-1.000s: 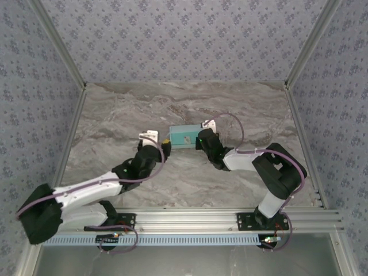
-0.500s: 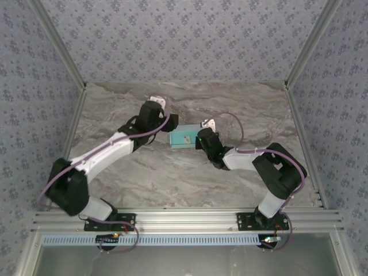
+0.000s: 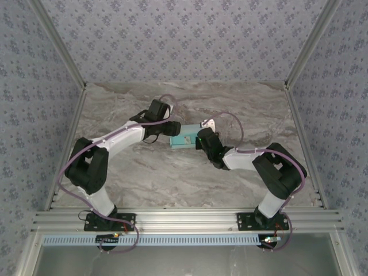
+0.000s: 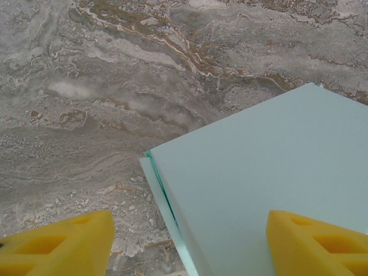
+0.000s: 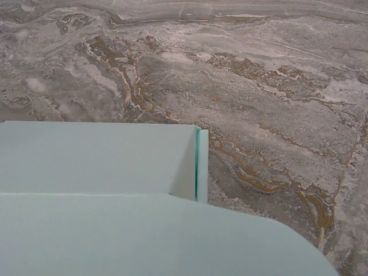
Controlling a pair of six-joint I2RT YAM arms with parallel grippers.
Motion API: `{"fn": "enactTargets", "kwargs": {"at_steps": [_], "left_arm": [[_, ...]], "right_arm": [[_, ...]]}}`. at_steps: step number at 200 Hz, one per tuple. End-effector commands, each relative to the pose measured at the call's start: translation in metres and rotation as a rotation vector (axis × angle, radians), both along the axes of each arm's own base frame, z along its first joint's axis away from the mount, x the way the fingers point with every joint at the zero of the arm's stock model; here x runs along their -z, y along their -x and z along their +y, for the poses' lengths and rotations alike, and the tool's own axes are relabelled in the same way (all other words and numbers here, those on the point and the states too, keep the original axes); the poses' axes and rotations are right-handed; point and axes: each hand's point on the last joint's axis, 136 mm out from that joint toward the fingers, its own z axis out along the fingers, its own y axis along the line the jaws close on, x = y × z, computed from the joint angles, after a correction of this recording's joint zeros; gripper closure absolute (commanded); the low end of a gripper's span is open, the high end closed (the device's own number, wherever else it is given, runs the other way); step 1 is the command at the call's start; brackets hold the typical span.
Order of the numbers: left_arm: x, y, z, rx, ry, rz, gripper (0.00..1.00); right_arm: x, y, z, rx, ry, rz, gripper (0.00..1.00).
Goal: Fold the paper box
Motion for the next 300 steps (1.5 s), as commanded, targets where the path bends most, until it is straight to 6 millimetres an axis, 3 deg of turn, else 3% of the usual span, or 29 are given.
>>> {"fn": "enactTargets", "kwargs": {"at_steps": [1, 54, 82, 112, 135, 162, 194, 222, 300], "left_arm": [[0.017, 0.005, 0.000, 0.018, -0.012, 0.044, 0.30], [0.032, 0.005, 0.000, 0.009, -0.017, 0.062, 0.31], [0.035, 0.005, 0.001, 0.005, -0.018, 0.066, 0.31], [0.041, 0.006, 0.002, 0.001, -0.024, 0.070, 0.31], [0.044, 0.007, 0.003, -0.001, -0.021, 0.067, 0.32], [0.047, 0.008, 0.002, -0.003, -0.013, 0.065, 0.32], [0.051, 0.008, 0.002, -0.012, -0.005, 0.065, 0.32], [0.055, 0.010, 0.002, -0.015, -0.004, 0.068, 0.32], [0.084, 0.021, 0.005, -0.004, -0.067, 0.065, 0.32]], "right_arm": [[-0.008, -0.003, 0.005, -0.010, 0.006, -0.009, 0.92], [-0.014, 0.014, 0.005, -0.064, 0.024, 0.006, 0.62], [-0.019, 0.030, 0.000, -0.090, 0.045, 0.023, 0.57], [-0.040, 0.044, -0.005, -0.143, 0.047, 0.032, 0.52], [-0.062, 0.044, 0.001, -0.202, 0.015, 0.040, 0.48], [-0.072, 0.022, 0.005, -0.227, -0.030, 0.103, 0.44], [-0.045, -0.011, 0.007, -0.236, -0.034, 0.252, 0.44], [-0.019, -0.028, 0.006, -0.217, -0.036, 0.318, 0.44], [0.052, -0.023, -0.016, -0.190, 0.030, 0.457, 0.45]]}}
